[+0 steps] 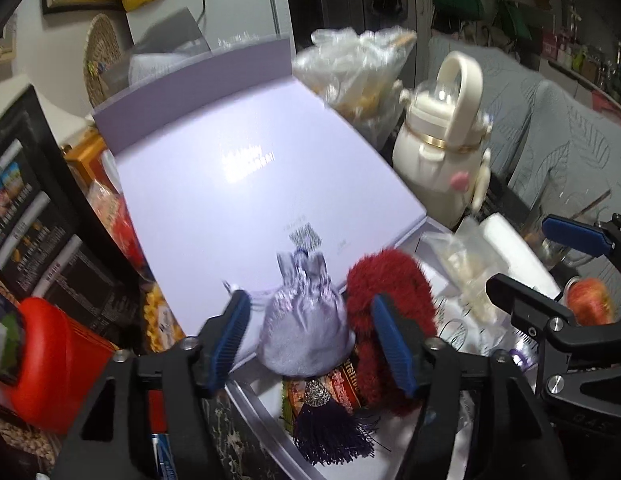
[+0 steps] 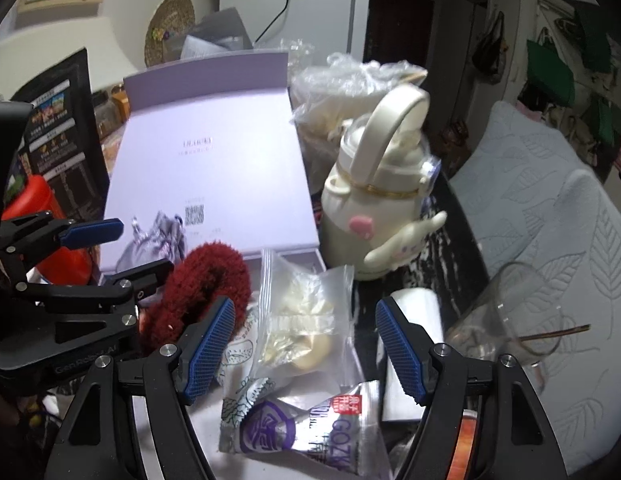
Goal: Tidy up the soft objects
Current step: 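Lower both items into the box and open both grippers, then withdraw both grippers up and away from the gift box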
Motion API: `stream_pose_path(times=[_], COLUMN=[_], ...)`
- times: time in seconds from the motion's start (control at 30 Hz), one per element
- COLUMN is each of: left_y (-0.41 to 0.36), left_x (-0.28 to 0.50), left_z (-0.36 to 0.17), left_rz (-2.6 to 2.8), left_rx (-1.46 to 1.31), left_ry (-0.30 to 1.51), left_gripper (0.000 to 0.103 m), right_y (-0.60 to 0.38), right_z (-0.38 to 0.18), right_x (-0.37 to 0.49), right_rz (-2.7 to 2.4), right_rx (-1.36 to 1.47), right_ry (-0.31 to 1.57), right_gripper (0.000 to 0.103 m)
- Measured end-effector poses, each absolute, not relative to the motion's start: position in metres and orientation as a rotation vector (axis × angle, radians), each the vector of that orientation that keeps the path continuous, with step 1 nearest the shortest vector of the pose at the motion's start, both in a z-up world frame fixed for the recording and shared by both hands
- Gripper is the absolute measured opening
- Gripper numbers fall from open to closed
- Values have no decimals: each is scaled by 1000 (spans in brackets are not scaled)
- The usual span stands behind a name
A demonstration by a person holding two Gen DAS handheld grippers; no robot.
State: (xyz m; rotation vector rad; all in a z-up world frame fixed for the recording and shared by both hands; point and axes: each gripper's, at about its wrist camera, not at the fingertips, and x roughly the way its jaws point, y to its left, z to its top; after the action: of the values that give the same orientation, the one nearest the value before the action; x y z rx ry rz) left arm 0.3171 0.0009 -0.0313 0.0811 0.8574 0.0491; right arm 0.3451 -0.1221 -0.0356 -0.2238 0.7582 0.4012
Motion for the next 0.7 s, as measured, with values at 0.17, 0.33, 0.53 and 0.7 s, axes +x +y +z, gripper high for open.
stream_pose_path(times=[0.17,0.33,0.53,0.7], left_y=[0,3,-1,-10], left_x=[306,295,266,233], left_z=[-4,24,61,93], left_rz=[84,76,63,46], left_rx=[112,85,84,98], left_ry=[766,727,634,557], left_gripper=[81,81,81,81], right_y=[-126,-132,-138,-144], right_z=[-13,14,47,78], right_x=[336,323,294,259], right_rz=[384,373,361,357], right_rx=[-218,-209,-204,-199], right_ry=[714,666,594,531], right_gripper=[74,74,74,74])
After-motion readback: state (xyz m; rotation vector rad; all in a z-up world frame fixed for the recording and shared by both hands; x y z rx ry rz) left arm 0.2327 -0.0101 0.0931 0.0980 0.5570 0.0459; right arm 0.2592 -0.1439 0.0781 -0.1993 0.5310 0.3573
